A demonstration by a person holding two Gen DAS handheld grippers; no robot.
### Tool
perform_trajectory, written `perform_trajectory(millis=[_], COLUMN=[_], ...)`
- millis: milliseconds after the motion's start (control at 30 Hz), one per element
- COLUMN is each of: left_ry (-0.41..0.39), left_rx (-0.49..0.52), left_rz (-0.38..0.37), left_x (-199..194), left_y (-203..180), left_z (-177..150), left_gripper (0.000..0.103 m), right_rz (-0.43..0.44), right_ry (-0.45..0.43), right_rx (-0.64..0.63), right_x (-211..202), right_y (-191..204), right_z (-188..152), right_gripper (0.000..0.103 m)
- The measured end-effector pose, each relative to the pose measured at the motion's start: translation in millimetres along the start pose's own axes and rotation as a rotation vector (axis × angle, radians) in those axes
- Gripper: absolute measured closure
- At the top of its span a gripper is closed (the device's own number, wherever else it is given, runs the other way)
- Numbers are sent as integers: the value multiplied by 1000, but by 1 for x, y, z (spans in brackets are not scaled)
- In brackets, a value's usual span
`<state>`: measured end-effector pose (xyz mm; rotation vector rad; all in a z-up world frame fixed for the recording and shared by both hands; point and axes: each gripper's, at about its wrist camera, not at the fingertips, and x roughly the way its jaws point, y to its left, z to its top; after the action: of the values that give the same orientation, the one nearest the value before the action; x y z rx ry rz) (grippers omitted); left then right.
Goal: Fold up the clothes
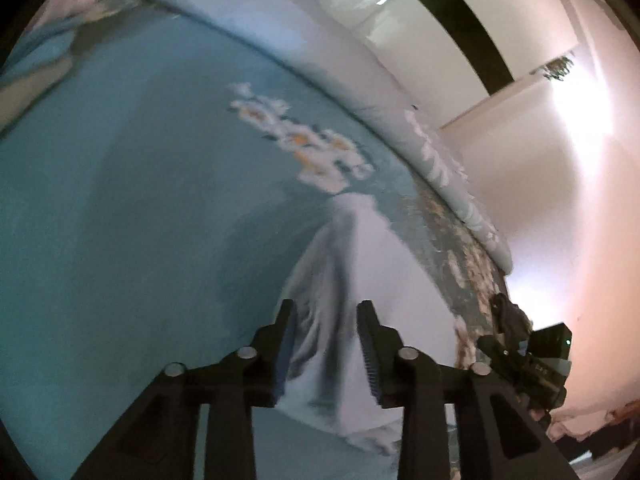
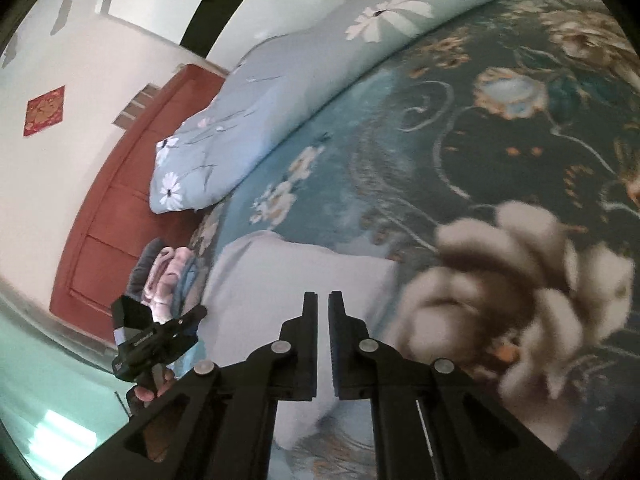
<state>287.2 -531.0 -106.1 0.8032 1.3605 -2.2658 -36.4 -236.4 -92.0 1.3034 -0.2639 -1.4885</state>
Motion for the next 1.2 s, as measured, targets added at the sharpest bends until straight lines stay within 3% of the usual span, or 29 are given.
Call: perform_trajectory(millis=[67, 133, 167, 200, 267, 467, 533, 667, 700, 733, 767, 800, 833, 867, 1000, 1200], left_ry=[-1, -2, 1, 9, 39, 66, 92, 100, 94, 94, 95, 92, 88, 85, 48, -118], left_rx=[-62, -124, -148, -157, -139, -62, -59, -30, -45, -77, -103, -127, -150, -170, -197, -67], left_rz=[-22, -58, -77, -93, -90, -53, -75, -85, -98, -128, -144, -153, -161, -168, -191, -194], left_x=[-1, -1, 1, 4, 13, 39, 47, 52, 51, 51, 50, 50, 50, 50, 35, -39], left_y=[15, 27, 31, 30, 25, -2, -8, -13, -11, -7, -4, -1, 3, 6, 6, -22], left_z=[-3, -5, -5, -5, -4, 1, 3, 2, 2, 2, 2, 2, 2, 1, -1, -1], left_gripper=[57, 45, 40, 38, 36, 27, 27, 32, 37, 53, 64, 69, 78, 87, 92, 92], right_rz=[7, 10, 15, 26, 36, -85, -113, -32, -14, 16, 53, 75, 88, 93, 109, 195], right_ry=[-6, -6, -2, 6, 11, 20, 11, 10, -1, -11, -18, -21, -21, -19, -3, 25], right_rx=[44, 102, 141, 169, 189, 145, 119, 157, 168, 187, 216, 240, 263, 274, 241, 55], right_x=[0, 2, 5, 8, 13, 33, 43, 58, 57, 55, 54, 53, 53, 53, 50, 41], right_y=[-11, -21, -27, -30, -30, 0, 11, 14, 12, 9, 5, 0, -4, -6, 3, 65], right_z=[-5, -10, -15, -19, -28, -39, -41, -45, -45, -46, -47, -47, -47, -47, -39, -19], right_gripper=[95, 83, 59, 45, 45, 43, 40, 40, 42, 43, 54, 70, 77, 91, 93, 94])
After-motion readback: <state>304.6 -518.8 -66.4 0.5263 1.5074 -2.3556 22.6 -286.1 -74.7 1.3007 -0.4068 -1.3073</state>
